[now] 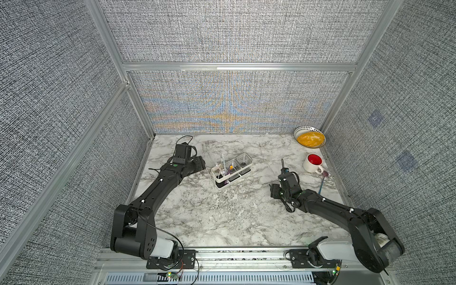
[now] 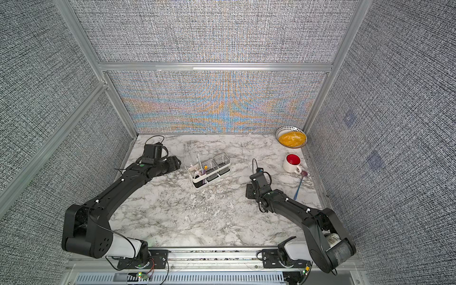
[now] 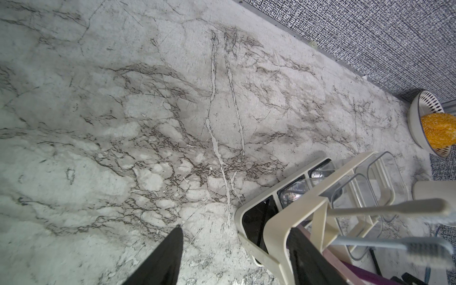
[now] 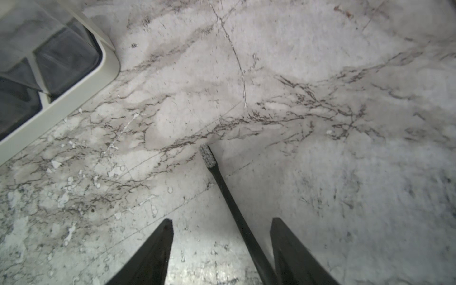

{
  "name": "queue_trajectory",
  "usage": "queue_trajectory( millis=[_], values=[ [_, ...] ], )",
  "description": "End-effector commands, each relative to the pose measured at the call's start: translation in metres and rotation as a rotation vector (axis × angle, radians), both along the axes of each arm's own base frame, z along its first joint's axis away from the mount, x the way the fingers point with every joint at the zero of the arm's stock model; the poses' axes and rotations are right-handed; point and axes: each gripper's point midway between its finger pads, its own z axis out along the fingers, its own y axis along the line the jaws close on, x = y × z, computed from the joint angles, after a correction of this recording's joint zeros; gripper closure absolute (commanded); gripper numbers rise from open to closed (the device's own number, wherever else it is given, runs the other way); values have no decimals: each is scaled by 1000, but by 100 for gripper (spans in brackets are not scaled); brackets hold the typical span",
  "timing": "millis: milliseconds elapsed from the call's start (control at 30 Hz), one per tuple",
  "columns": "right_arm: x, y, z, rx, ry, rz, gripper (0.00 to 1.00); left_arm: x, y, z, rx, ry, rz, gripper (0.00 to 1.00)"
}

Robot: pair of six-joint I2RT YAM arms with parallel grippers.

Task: Place the toothbrush into the toothbrush holder
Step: Pick up the toothbrush from the center of the board.

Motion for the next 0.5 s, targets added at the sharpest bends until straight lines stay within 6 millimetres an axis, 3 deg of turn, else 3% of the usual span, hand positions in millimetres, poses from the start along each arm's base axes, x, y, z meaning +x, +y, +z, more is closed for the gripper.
queue_trajectory(
  millis=[0, 167, 467],
  values=[
    [-10, -5, -12, 11, 60, -23, 35, 2, -2, 3, -13, -18, -7, 30],
    [-19, 2, -31, 37, 129, 3, 41, 1, -2, 2, -11, -16, -7, 30],
    [-21, 25, -40, 68, 154, 44, 71, 1, -1, 3, -9, -19, -5, 30]
  ],
)
